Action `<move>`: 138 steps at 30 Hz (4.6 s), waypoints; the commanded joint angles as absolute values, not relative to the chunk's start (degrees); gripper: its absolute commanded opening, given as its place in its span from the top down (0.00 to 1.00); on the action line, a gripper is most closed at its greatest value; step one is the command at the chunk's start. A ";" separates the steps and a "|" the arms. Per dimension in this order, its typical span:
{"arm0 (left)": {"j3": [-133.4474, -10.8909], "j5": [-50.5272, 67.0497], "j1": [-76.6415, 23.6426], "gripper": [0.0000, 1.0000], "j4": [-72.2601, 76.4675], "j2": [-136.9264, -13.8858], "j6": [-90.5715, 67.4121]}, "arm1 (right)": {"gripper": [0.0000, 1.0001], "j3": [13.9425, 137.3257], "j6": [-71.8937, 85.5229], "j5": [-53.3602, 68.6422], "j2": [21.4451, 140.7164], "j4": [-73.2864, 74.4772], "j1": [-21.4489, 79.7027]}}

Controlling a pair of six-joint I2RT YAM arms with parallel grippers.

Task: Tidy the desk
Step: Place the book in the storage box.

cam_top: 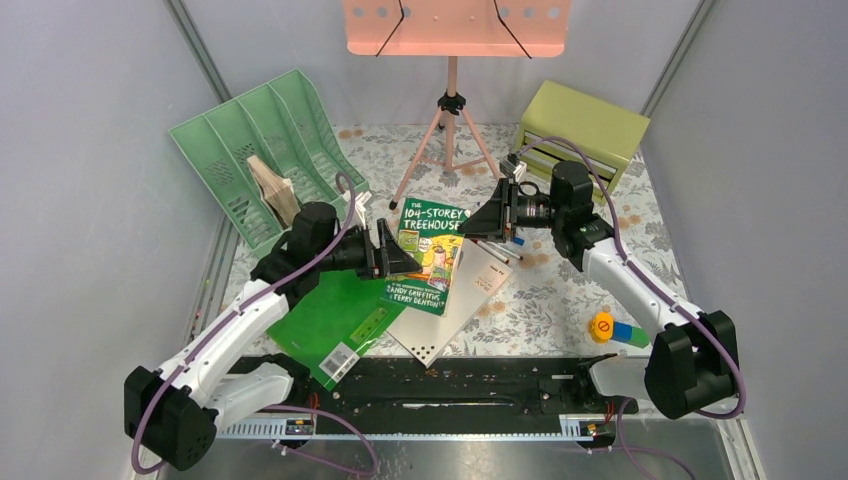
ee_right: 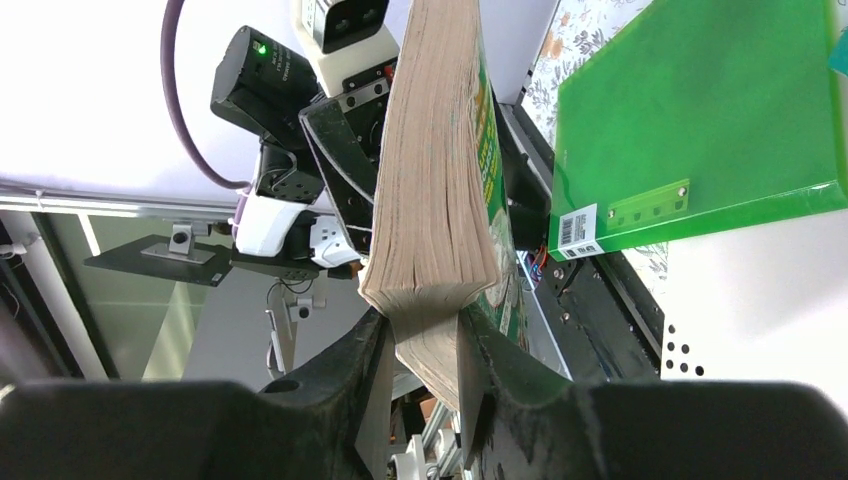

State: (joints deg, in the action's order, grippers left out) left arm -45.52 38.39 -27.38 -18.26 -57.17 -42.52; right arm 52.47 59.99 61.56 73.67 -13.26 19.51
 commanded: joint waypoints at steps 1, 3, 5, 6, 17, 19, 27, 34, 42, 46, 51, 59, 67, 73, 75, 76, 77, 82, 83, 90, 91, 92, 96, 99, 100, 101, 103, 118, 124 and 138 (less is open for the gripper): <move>-45.54 48.23 -27.11 0.28 -5.23 -56.90 -47.27 | 1.00 53.62 62.14 64.70 72.34 -17.95 19.95; -46.27 48.99 -27.15 0.40 -4.48 -56.87 -47.78 | 1.00 53.29 60.85 64.18 72.33 -16.32 19.95; -46.97 49.17 -27.14 0.58 -4.83 -56.94 -47.81 | 1.00 53.26 58.78 63.17 72.12 -13.61 19.95; -47.22 48.97 -27.11 0.68 -5.21 -56.91 -47.81 | 0.97 53.23 57.68 62.47 71.98 -12.19 19.95; -52.56 39.99 -27.16 1.00 -22.99 -56.36 -38.53 | 0.15 57.90 39.71 51.12 70.01 15.29 16.35; -53.99 39.81 -27.15 1.00 -25.98 -57.11 -36.22 | 0.08 59.31 35.92 49.99 69.73 19.82 15.70; -58.01 48.86 -28.95 1.00 -30.15 -61.49 -32.16 | 0.01 62.89 28.27 51.97 69.93 25.30 15.51; -61.69 55.32 -35.22 1.00 -30.17 -65.40 -31.64 | 0.01 64.52 24.89 55.59 70.06 25.83 15.55; -65.31 59.32 -38.05 1.00 -29.07 -67.60 -32.36 | 0.01 65.33 22.84 63.35 69.81 25.40 16.35; -65.98 60.95 -38.24 1.00 -27.23 -67.83 -33.50 | 0.01 63.27 25.74 68.05 68.42 20.43 17.37; -66.47 61.52 -39.02 1.00 -27.16 -68.29 -33.50 | 0.00 58.90 34.99 72.60 66.63 9.13 17.72; -67.90 59.44 -39.43 0.96 -27.16 -68.28 -33.74 | 0.25 56.84 39.94 75.07 67.64 4.19 20.14; -70.57 46.25 -39.41 0.48 -32.36 -66.87 -31.04 | 1.00 55.20 49.84 76.81 68.54 -8.84 20.49; -76.39 28.40 -38.82 0.22 -39.32 -65.13 -28.73 | 1.00 55.80 50.89 74.82 67.67 -9.62 20.48; -78.65 19.38 -38.26 0.18 -42.23 -64.40 -29.19 | 1.00 56.62 50.93 73.03 67.40 -9.25 20.48; -79.53 16.79 -37.77 0.17 -43.14 -63.96 -29.62 | 1.00 57.22 51.18 71.89 67.33 -9.22 20.48; -80.14 13.87 -37.14 0.17 -43.95 -63.27 -30.26 | 1.00 57.85 51.32 70.60 67.14 -9.06 20.43; -79.13 9.29 -31.74 0.14 -44.96 -58.05 -35.72 | 1.00 61.42 51.13 60.77 65.77 -5.65 19.13; -78.17 10.09 -30.63 0.12 -44.19 -56.79 -36.72 | 1.00 61.98 51.44 58.74 65.33 -5.20 18.67; -69.42 21.47 -27.14 0.06 -32.60 -50.00 -44.02 | 1.00 60.80 62.20 46.19 60.37 -11.04 12.69; -68.15 23.39 -27.03 0.06 -30.53 -49.60 -45.29 | 1.00 60.25 64.44 45.35 59.65 -12.52 11.44; -66.79 24.94 -26.91 0.06 -28.85 -49.30 -46.60 | 1.00 59.68 67.28 44.46 59.03 -13.96 10.25; -61.20 31.43 -26.87 0.06 -18.34 -49.06 -53.54 | 1.00 58.55 74.11 42.56 57.50 -19.54 7.16; -57.20 36.59 -27.01 0.06 -8.22 -50.22 -58.94 | 1.00 59.66 76.00 42.62 57.67 -20.46 6.94; -56.54 37.79 -27.21 0.06 -4.93 -50.89 -60.60 | 1.00 59.49 77.05 42.47 57.64 -21.11 6.92; -56.18 38.52 -27.42 0.06 -1.92 -51.59 -61.79 | 1.00 59.37 77.79 42.16 57.50 -21.91 6.94; -56.14 39.53 -27.92 0.06 3.21 -52.77 -63.08 | 1.00 59.03 78.73 41.97 57.50 -22.80 6.95; -56.62 42.36 -31.28 0.26 18.45 -61.91 -69.06 | 1.00 56.28 83.21 41.66 57.48 -27.54 6.97; -56.81 41.77 -31.63 0.56 21.06 -62.58 -70.38 | 1.00 55.22 83.49 41.63 57.43 -28.08 6.94; -59.04 36.30 -31.70 1.00 13.51 -61.55 -66.38 | 0.49 51.94 78.02 42.20 56.72 -21.47 6.94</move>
State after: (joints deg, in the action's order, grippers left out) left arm -55.59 40.36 -31.44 13.61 -63.48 -70.57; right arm 51.55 81.34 41.93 58.28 -22.61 6.70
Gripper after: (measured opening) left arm 0.266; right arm 0.404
